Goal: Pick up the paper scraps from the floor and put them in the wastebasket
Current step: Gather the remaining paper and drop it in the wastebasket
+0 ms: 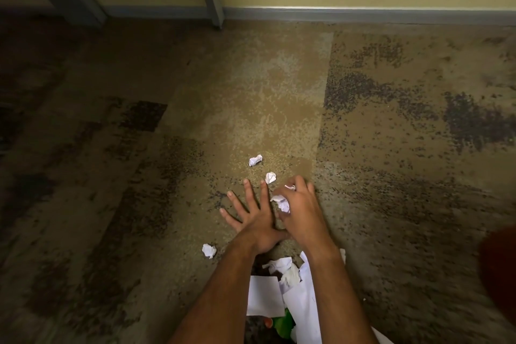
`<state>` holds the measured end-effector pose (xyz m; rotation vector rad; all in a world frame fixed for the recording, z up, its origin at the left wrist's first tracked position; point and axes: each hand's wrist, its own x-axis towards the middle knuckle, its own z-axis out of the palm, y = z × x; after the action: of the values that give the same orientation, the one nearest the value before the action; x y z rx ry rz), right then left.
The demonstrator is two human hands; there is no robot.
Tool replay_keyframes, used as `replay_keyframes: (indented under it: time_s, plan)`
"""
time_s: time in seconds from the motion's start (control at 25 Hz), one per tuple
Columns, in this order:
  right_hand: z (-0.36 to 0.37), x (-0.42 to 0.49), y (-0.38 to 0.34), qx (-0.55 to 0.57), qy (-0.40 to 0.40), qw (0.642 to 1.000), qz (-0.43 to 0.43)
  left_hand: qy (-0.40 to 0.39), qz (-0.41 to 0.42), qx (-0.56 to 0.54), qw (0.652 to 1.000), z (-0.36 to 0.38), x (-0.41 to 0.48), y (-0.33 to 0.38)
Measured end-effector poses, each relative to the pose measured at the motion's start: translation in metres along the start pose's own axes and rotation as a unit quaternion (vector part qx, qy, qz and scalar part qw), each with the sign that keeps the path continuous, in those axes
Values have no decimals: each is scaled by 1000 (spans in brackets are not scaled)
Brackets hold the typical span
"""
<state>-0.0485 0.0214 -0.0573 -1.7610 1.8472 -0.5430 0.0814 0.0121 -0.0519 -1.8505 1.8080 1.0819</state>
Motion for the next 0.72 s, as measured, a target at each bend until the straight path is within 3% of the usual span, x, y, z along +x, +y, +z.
replay_keyframes:
  time_s: [0.28,0.44,0.72]
  plan:
    - [-6,6,7,128,51,990,35,-2,8,6,1000,2,3,-3]
    - [-23,43,-14,106,97,989,-17,0,19,-2,1000,4,3,-6]
    - [-13,64,-33,-35,-31,996,-77,2,20,-12,1000,5,3,-6]
